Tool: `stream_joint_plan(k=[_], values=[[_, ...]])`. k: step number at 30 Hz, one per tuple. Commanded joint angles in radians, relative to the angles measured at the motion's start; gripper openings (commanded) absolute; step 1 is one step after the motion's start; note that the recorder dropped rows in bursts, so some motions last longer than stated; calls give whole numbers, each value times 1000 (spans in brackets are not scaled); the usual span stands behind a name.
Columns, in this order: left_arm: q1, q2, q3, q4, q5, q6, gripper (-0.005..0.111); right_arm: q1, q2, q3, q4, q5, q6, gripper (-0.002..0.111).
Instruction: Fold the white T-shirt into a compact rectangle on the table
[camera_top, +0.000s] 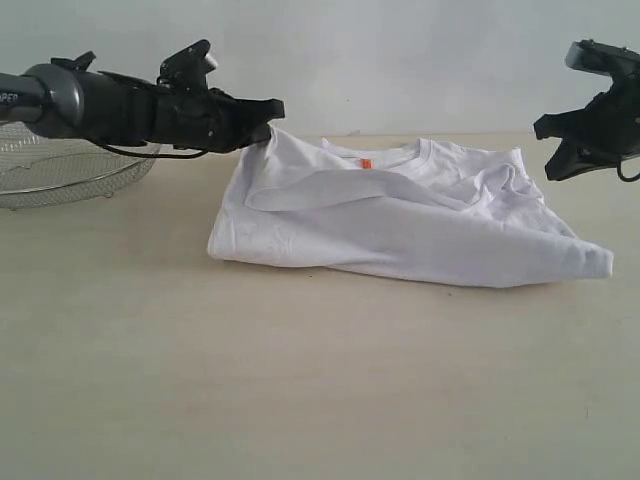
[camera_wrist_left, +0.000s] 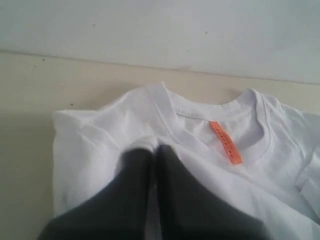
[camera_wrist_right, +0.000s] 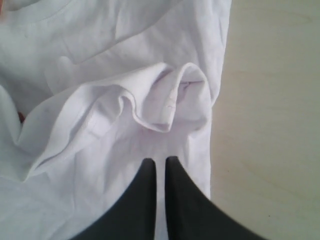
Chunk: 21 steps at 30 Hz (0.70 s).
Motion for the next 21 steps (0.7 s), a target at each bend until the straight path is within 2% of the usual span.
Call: stream_joint_plan(k=[1, 3, 6, 11, 13, 15, 17, 19, 21], values=[[4, 20, -9, 43, -13, 7, 5, 0, -12, -6, 5, 3, -19, 1], [4, 28, -9, 43, -13, 8, 6, 0, -12, -6, 5, 3, -22, 1], [4, 35, -15, 43, 0, 13, 18, 0, -12, -6, 5, 3, -22, 1], [7, 35, -54, 36, -8, 0, 62, 0, -12, -6, 5, 3, -44, 1], [13, 33, -69, 36, -16, -35, 71, 0, -14, -6, 5, -4, -48, 1], [22, 11, -72, 36, -16, -71, 70, 0, -21, -6, 5, -4, -55, 0], [34, -20, -72, 36, -2, -96, 62, 0, -31, -6, 5, 17, -87, 0], [51, -53, -72, 43, 64, -109, 46, 0, -51, -6, -9, 54, -93, 0], [75, -92, -72, 89, 184, -109, 23, 0, -71, -6, -30, 95, -82, 0]])
